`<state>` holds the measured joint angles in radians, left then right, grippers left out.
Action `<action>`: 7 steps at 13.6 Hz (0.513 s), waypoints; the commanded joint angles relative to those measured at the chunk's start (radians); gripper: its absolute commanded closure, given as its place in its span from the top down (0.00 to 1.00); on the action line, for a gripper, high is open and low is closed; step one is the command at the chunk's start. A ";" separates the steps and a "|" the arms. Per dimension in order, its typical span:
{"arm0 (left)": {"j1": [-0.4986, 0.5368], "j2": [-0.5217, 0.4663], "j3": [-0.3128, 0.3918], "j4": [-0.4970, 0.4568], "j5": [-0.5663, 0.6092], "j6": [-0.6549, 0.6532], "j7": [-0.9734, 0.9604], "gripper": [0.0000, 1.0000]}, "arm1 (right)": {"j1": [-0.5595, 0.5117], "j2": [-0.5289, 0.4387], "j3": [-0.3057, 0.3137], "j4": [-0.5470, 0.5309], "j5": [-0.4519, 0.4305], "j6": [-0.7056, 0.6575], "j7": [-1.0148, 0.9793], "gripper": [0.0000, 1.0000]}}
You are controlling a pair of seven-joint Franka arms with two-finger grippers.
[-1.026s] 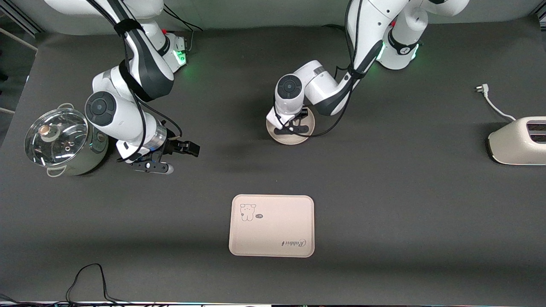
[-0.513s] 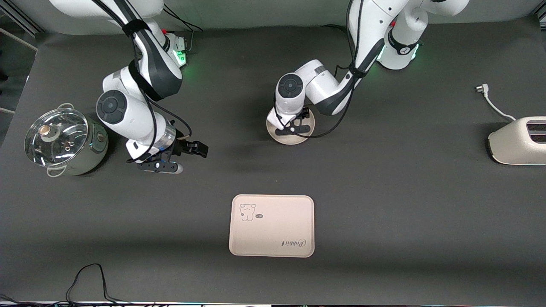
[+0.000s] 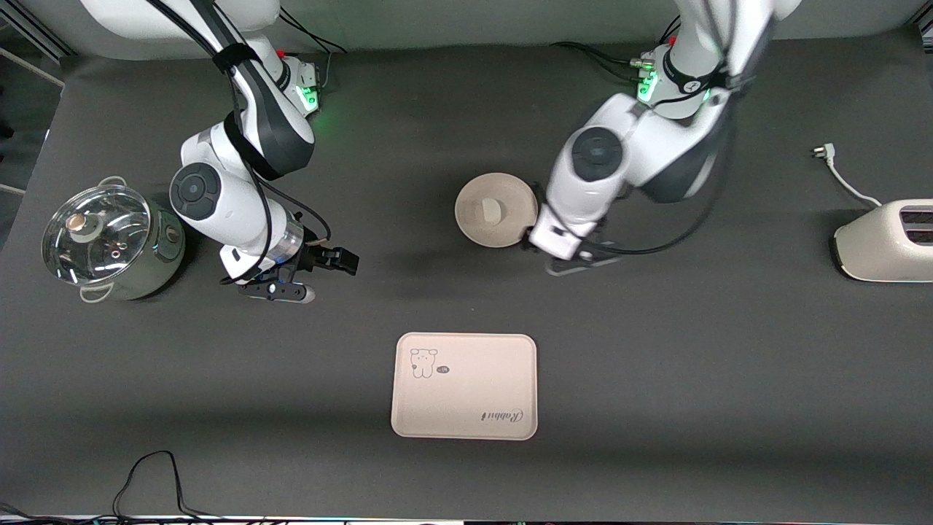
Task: Place bun in plate and plate on tray
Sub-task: 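Open the left gripper and withdraw while the right gripper approaches the plate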
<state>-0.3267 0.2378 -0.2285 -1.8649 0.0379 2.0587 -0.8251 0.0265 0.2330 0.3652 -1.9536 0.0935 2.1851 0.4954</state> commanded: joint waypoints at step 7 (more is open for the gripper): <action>0.131 -0.206 0.414 -0.017 0.005 -0.192 0.674 1.00 | 0.220 0.084 -0.002 0.007 0.014 0.132 0.149 1.00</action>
<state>-0.2757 0.0628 0.2050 -1.8678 0.0390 1.8868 -0.2354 0.1789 0.2772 0.3729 -1.9519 0.0967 2.2592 0.5861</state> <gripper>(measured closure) 0.000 0.000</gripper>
